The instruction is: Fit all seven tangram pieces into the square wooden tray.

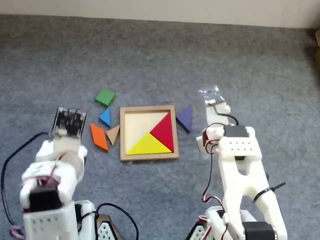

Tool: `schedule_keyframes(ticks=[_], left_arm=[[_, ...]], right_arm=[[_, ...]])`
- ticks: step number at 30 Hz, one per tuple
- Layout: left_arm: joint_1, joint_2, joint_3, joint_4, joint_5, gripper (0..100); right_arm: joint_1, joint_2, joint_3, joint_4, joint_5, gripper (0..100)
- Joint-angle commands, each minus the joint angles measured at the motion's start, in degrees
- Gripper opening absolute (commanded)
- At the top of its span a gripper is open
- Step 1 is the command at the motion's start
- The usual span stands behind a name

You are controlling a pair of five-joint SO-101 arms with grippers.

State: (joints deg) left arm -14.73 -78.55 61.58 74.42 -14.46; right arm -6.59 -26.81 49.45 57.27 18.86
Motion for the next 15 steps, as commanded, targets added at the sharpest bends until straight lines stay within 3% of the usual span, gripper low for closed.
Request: schedule_keyframes(ticks=[1,9,15], left_arm=[[1.9,18.9,-13.7,-0.1,-0.3,26],[2.5,47.9,-32.3,-5.9,-0.4,28],[6.3,67.0,-45.4,-6.2,-0.5,28]], right_arm=[[2.8,-2.5,2.6,-2.9,0.1,0.6],[5.2,-2.5,11.1,-10.9,0.1,0.6],[6.5,-2.5,12.1,-11.2,0.1,0.6]])
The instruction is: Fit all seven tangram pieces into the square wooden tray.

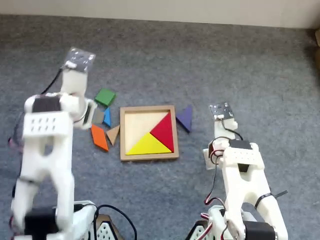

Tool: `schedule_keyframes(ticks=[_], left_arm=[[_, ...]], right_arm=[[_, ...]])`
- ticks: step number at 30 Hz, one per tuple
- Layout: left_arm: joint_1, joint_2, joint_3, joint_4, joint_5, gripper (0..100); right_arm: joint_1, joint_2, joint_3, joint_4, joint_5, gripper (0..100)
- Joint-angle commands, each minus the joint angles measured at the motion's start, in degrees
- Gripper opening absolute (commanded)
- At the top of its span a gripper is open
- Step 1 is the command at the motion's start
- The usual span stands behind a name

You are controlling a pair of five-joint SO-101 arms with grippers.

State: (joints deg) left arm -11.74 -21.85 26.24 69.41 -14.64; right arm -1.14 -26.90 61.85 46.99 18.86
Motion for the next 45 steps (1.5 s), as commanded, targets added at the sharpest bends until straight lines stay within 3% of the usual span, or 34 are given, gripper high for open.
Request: schedule_keyframes(ticks=[1,14,22,28,35,45], left_arm=[[3.9,13.2,-12.3,-1.2,-0.4,28],[4.7,48.3,-42.7,-0.8,-0.4,28],[4.5,63.3,-56.3,-0.7,-0.6,28],[4.7,71.1,-61.8,1.1,-8.4,22],[4.9,74.1,-70.6,10.8,-9.8,11],[10.2,74.0,-89.5,31.6,-9.4,8]], right_arm=[[1.1,-2.4,-0.2,-0.9,0.1,0.6],[3.1,-2.1,1.9,-1.1,0.1,0.6],[3.2,-2.4,7.1,-7.8,0.1,0.6],[3.2,-2.2,7.3,-7.8,0.1,0.6],[3.2,-1.9,7.3,-7.9,0.4,0.6],[3.2,-1.9,7.3,-7.9,0.4,0.6]])
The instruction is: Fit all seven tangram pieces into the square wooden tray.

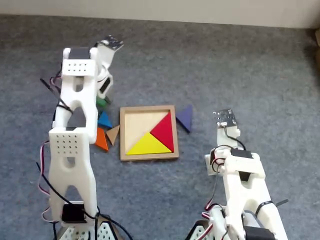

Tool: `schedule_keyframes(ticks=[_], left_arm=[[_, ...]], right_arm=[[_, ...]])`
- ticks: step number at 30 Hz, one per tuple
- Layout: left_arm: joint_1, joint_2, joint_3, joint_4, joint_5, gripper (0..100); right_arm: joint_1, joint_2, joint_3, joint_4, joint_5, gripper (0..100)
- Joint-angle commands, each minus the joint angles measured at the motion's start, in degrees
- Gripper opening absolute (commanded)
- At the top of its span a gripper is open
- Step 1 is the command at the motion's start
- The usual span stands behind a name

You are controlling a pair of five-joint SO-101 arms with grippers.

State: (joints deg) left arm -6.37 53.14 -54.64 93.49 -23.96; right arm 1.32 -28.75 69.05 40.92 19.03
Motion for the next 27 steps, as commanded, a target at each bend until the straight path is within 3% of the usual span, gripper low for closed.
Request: schedule_keyframes(ticks=[1,9,21,27], left_arm=[[5.7,-1.0,-9.3,8.3,0.0,7],[10.9,-2.5,-5.2,8.4,5.3,7],[19.2,-22.5,24.3,6.5,7.3,7],[17.5,-22.5,28.7,3.2,8.9,25]], right_arm=[[0.7,0.0,0.0,-1.8,0.3,0.6],[0.8,0.0,0.0,-1.8,0.3,0.6],[0.8,0.0,0.1,-3.4,0.3,0.6],[0.8,0.0,0.2,-3.4,0.3,0.6]])
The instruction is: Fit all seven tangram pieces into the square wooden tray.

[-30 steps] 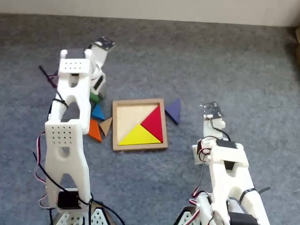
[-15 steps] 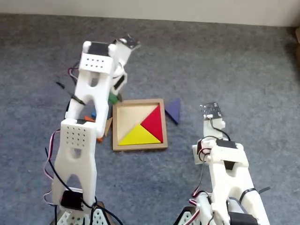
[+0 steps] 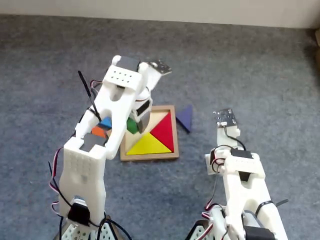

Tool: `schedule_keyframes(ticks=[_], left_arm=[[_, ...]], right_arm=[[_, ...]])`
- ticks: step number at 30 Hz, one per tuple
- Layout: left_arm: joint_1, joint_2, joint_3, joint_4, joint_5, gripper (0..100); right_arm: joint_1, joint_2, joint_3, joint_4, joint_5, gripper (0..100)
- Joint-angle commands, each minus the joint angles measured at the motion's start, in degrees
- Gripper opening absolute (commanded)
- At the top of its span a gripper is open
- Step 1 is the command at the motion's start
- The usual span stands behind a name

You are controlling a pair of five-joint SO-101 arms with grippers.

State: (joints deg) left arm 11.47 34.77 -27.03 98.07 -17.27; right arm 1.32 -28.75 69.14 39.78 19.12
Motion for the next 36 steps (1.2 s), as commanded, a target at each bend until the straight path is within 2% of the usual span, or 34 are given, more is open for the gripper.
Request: schedule_keyframes(ticks=[1,9,19,26,36], left_arm=[[-0.4,-4.1,1.0,-1.4,3.8,27],[-0.6,-4.7,-1.1,-1.1,5.1,29],[-12.5,-4.3,-9.3,-1.2,5.6,29],[-18.8,-0.7,-7.8,-1.3,13.2,29],[-18.9,11.4,-8.0,-1.4,22.6,29]], right_arm=[[0.8,0.0,0.1,-2.2,0.2,0.6],[0.8,0.0,0.1,-2.2,0.2,0.6],[0.8,-0.3,1.3,-2.2,0.2,0.6],[0.8,-0.3,1.3,-2.2,0.2,0.6],[0.8,-0.4,1.5,-2.2,0.2,0.6]])
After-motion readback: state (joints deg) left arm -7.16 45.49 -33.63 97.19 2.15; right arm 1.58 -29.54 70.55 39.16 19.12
